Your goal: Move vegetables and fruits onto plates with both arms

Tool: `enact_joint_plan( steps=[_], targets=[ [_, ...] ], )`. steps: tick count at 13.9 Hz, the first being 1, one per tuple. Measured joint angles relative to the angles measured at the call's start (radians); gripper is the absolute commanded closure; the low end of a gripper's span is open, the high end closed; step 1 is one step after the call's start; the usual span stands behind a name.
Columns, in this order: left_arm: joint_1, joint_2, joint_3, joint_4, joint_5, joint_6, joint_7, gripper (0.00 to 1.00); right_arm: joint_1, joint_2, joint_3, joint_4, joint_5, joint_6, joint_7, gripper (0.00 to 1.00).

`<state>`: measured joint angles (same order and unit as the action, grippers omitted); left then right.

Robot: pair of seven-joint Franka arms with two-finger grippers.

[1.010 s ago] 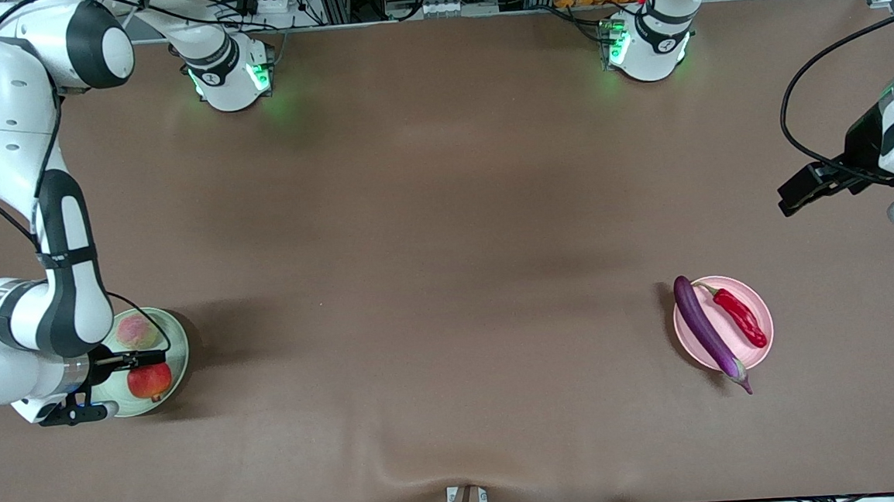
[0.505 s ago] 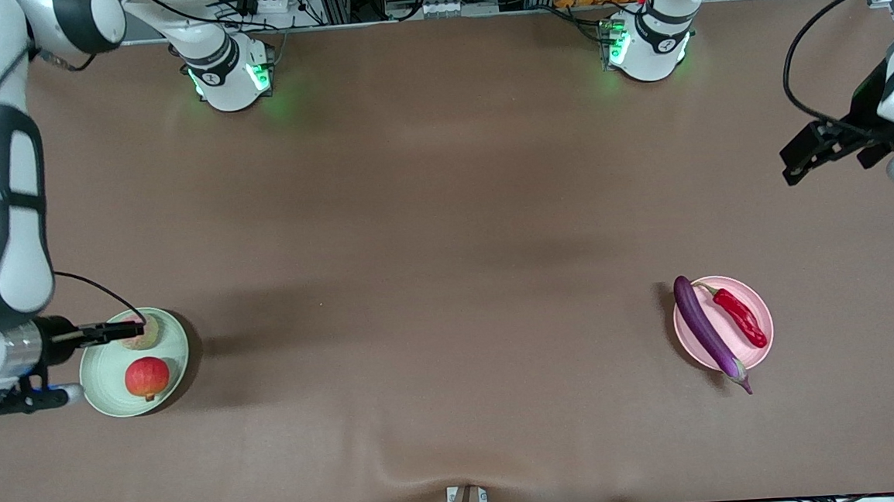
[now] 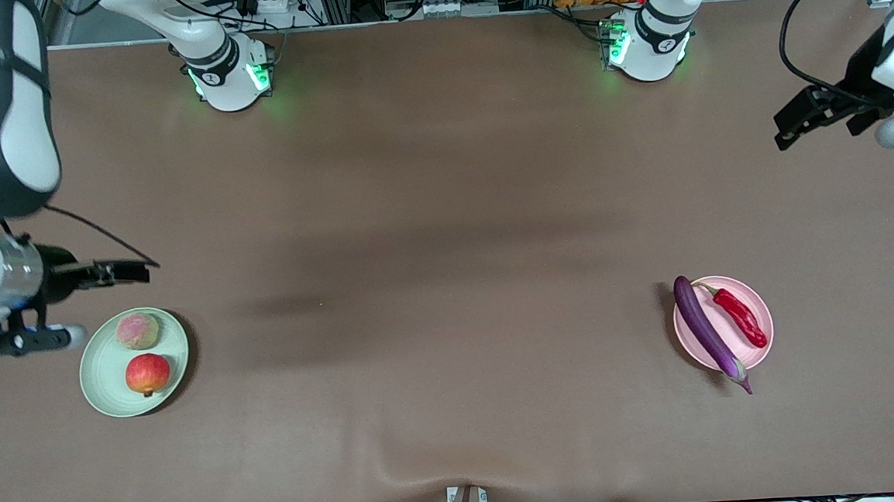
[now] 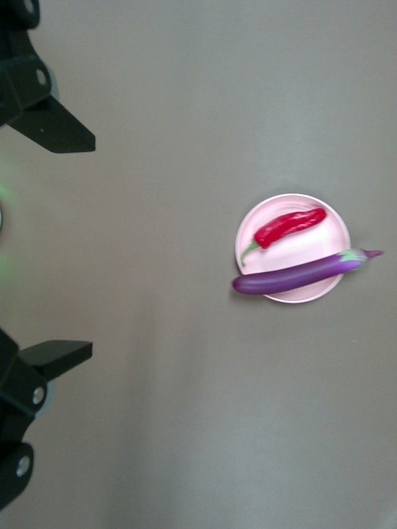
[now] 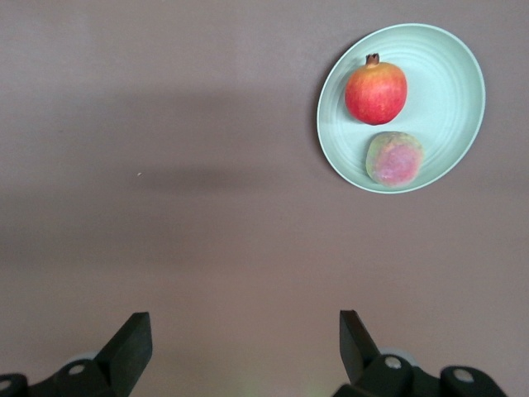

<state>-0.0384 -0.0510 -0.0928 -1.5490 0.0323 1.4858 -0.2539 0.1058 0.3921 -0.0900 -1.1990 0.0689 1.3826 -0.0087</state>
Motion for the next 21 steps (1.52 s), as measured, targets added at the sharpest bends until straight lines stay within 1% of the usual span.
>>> enact_joint_plan(
  steps=[2, 6, 7, 9, 12, 15, 18, 21],
  targets=[
    [0.0, -0.027, 0.002, -0.013, 0.0, -0.024, -0.001, 0.0, -0.002, -0.093, -0.006, -0.056, -0.002, 0.007, 0.0, 0.0],
    [0.002, -0.065, 0.011, -0.029, 0.0, -0.043, 0.001, 0.0, -0.017, -0.326, -0.017, -0.269, -0.007, 0.077, -0.001, 0.0],
    [0.002, -0.066, 0.012, -0.03, 0.0, -0.044, 0.001, 0.0, -0.018, -0.37, -0.018, -0.303, -0.008, 0.076, -0.002, 0.0],
    [0.004, -0.066, 0.014, -0.033, -0.002, -0.044, 0.001, 0.0, -0.018, -0.427, -0.018, -0.336, -0.019, 0.076, -0.023, 0.0],
    [0.006, -0.066, 0.014, -0.034, -0.005, -0.065, 0.003, 0.0, -0.019, -0.449, -0.019, -0.341, -0.042, 0.085, -0.049, 0.0],
    [0.006, -0.069, 0.014, -0.034, -0.008, -0.103, 0.005, 0.0, -0.021, -0.449, -0.02, -0.309, -0.085, 0.093, -0.054, 0.0],
    [0.014, -0.073, 0.019, -0.034, -0.034, -0.107, 0.005, 0.0, -0.044, -0.448, -0.021, -0.302, -0.086, 0.083, -0.061, 0.0],
    [0.02, -0.073, 0.024, -0.028, -0.035, -0.107, 0.013, 0.0, -0.039, -0.445, -0.01, -0.302, -0.086, 0.081, -0.064, 0.0]
  ],
)
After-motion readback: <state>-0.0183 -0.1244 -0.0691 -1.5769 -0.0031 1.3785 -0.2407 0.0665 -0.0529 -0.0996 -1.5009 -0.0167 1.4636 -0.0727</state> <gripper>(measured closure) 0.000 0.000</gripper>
